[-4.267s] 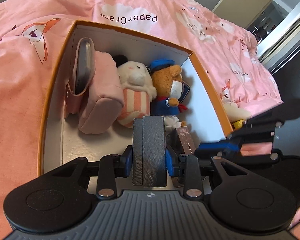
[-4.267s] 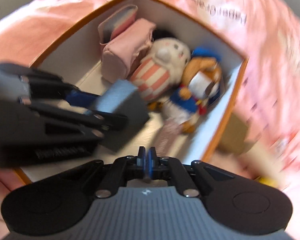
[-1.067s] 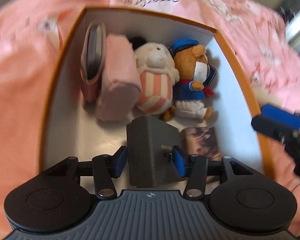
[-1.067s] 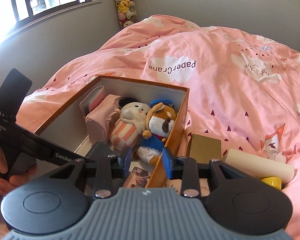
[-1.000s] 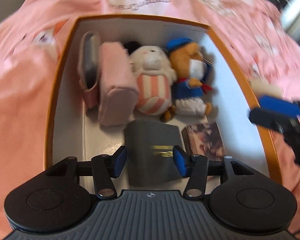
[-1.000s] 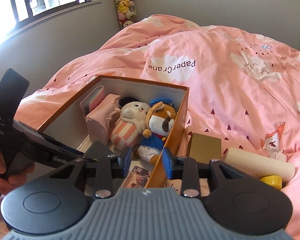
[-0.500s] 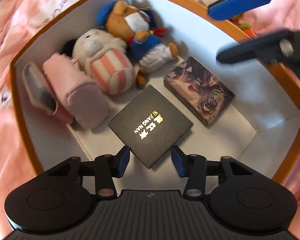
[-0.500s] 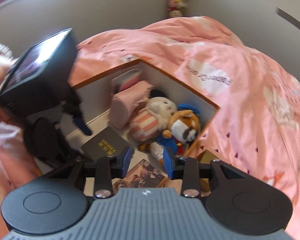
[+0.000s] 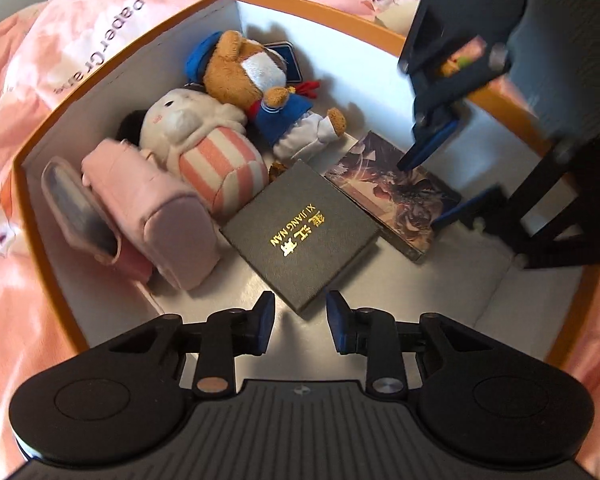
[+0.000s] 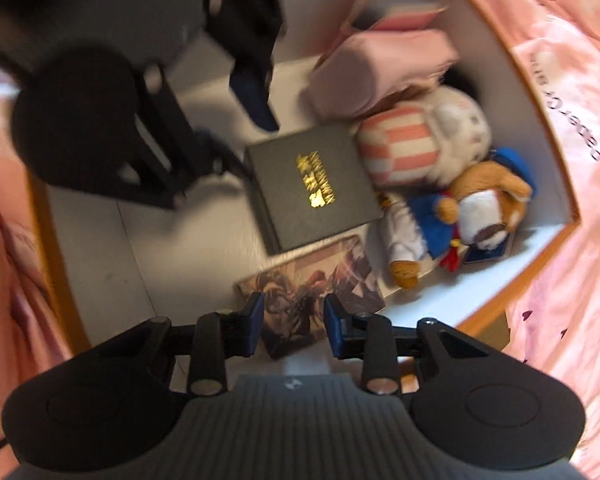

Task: Organize objects
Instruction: 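Open both grippers to release the grey box and photo card, then withdraw both grippers from the box toward the remaining loose items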

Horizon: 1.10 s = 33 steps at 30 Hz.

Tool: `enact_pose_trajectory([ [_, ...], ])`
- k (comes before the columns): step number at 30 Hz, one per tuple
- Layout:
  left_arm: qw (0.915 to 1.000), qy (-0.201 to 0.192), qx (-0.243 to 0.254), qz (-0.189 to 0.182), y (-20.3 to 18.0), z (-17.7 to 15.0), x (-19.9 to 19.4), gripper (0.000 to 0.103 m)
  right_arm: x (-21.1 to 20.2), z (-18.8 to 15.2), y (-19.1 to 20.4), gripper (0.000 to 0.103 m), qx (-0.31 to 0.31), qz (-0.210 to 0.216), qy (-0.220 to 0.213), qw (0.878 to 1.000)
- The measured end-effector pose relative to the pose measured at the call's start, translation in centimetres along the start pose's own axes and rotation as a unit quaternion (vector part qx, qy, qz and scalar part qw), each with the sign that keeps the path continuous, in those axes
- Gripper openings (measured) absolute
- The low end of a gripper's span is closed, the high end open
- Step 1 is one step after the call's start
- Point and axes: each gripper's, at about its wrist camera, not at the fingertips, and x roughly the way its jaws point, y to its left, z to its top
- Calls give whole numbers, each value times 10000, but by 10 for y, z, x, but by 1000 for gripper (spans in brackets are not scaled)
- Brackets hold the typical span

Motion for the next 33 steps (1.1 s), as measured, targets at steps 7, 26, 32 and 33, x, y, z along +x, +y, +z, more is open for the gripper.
enact_pose_trajectory([
  [7, 9970, -278, -644, -321, 11, -16, -19, 36, 22, 7, 16, 56, -314, -205, 453, 9983],
  [26, 9940, 112, -1051, -287, 5, 8, 11, 35, 25, -25, 19, 45, -340, -401, 119, 9985],
  [32, 9938, 99, -1075, -266, 6, 7, 5, 35, 17, -37, 25, 44, -358, -430, -93, 9984],
  [33, 9939, 71, -1073, -244, 6, 7, 1, 35, 13, -39, 25, 44, -341, -428, -148, 9984],
])
